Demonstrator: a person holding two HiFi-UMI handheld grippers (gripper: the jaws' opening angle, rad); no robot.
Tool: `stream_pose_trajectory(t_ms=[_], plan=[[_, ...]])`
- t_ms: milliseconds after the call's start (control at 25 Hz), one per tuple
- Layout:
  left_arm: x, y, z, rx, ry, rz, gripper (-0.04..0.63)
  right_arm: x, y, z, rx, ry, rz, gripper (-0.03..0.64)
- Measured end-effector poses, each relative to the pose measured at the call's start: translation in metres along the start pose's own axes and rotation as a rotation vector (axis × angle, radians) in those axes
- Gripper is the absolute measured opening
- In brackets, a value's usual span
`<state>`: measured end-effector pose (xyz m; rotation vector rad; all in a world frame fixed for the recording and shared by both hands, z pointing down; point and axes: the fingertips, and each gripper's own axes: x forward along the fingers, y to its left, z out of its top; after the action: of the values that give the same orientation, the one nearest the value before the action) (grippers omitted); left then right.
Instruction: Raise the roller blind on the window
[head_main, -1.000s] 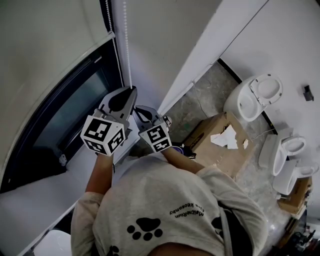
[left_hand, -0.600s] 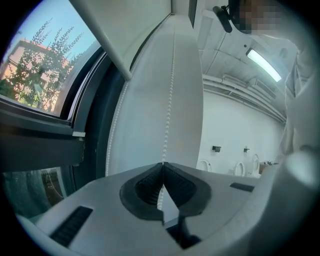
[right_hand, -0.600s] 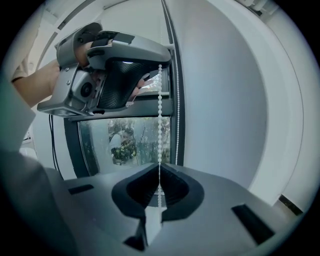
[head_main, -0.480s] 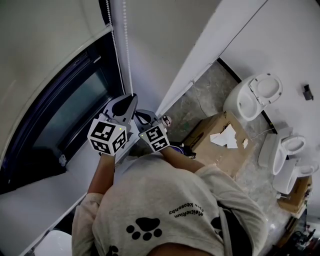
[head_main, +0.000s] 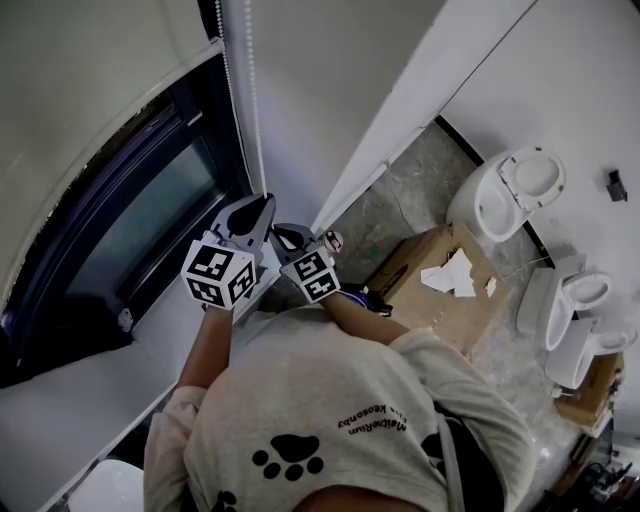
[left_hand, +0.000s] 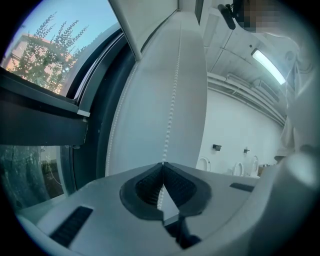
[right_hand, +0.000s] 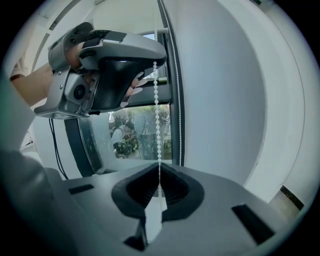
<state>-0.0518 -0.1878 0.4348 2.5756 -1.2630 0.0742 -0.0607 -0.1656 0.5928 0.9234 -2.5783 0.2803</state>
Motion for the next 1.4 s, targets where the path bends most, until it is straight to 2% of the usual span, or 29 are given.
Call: stream_pose_trajectory(t_ms=[120, 200, 240, 680, 1120, 1400], plan=[[0.001, 0.003, 0.0, -0.006, -0.001, 0.003, 0.011, 0.0, 0.001, -0.001, 0.018, 0.015, 0.016, 0.014], [0.002, 0.004, 0.0, -0.006, -0.002, 0.003, 0.011, -0.003, -0.001, 0.004, 0.043, 0.007, 0.022, 0.101], [0.002, 0.004, 0.0, -0.006, -0.003, 0.003, 0.011, -0.007, -0.003, 0.01, 0.05, -0.007, 0.02, 0.114], [0.006, 0.007, 0.002, 0.025, -0.006, 0.0, 0.011, -0.073, -0.015, 0.113, -0.008, -0.18, -0.051, 0.114], [0.005, 0.007, 0.002, 0.024, -0.012, -0.004, 0.011, -0.116, -0.003, 0.258, -0.066, -0.389, -0.002, 0.114], [0.005, 0.003, 0.001, 0.026, -0.017, -0.012, 0.011, -0.111, 0.002, 0.302, -0.102, -0.435, 0.007, 0.101]])
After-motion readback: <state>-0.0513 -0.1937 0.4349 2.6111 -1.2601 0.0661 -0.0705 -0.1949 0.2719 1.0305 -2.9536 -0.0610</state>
